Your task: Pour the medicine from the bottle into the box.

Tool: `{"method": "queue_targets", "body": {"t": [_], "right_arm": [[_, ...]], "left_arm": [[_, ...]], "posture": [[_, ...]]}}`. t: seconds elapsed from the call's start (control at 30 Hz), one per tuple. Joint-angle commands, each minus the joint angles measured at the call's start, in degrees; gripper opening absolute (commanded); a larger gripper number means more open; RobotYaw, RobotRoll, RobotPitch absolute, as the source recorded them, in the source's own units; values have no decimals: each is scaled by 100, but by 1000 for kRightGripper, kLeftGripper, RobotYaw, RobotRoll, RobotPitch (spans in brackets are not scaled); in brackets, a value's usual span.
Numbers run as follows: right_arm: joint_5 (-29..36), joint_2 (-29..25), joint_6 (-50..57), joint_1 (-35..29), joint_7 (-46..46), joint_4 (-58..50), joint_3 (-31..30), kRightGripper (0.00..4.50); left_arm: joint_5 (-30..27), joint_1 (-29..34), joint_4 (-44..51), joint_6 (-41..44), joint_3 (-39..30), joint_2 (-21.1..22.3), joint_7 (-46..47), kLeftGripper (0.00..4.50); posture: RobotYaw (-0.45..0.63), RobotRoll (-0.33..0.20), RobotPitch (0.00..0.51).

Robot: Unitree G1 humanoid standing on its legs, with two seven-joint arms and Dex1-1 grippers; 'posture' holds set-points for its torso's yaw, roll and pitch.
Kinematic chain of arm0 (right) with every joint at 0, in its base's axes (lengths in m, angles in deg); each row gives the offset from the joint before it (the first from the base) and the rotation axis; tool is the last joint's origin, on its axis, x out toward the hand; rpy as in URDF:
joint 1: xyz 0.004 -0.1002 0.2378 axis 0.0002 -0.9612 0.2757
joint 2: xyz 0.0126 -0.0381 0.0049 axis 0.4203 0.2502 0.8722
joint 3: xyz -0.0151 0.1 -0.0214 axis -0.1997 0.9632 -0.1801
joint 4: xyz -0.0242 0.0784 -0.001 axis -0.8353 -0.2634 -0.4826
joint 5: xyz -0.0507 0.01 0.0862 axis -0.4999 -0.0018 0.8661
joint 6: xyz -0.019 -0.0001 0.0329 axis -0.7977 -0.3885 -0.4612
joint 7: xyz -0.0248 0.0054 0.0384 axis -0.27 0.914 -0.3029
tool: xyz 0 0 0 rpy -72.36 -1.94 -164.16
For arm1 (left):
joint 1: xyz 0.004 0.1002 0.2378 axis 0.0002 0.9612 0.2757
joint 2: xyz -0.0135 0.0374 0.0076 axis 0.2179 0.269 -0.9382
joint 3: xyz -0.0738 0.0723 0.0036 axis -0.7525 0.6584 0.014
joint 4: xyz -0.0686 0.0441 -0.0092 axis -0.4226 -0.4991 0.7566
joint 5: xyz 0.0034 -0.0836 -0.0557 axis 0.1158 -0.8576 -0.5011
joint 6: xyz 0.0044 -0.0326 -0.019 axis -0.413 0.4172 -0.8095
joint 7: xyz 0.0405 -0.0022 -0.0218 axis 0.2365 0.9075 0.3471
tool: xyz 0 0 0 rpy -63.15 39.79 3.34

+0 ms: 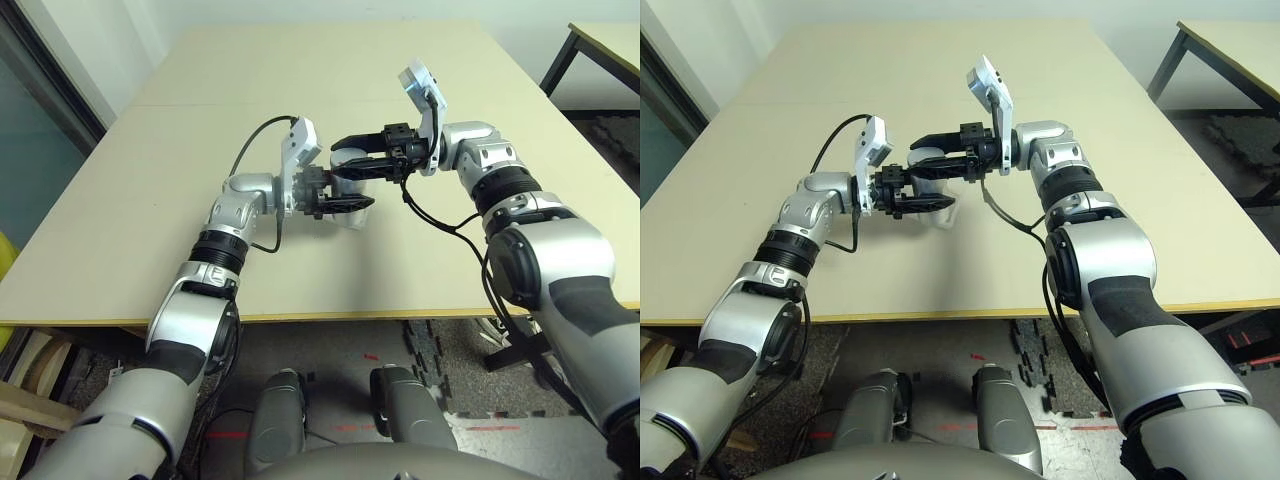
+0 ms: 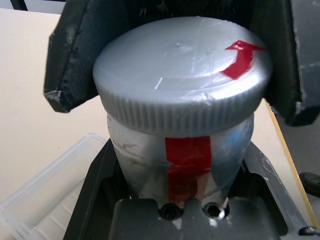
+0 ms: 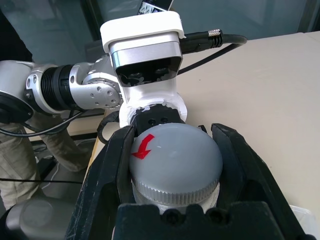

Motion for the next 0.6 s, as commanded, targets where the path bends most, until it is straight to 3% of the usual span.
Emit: {"method": "queue_targets", "body": {"t": [0.03,0.17,0.3,0.6], "right_arm": [[275,-65,420,32,-52,-12,238,2579],[690,-198,1275,232,-35,-8,628,2579],[993,-375,1552,323,765,31,1088,2579],[107,-641,548,-261,4037,157,751,2579]], "left_arm": [[-25,-37,44,37,13,3,-9,2682],[-26,-19,51,38,19,-11,4,2682],[-25,-21,24,13,12,-32,27,2682],[22,-38,35,-50,-67,171,184,2682]], "posture": [[-154,0,53],[-154,0,54],[-156,0,52],[-168,0,50]]}}
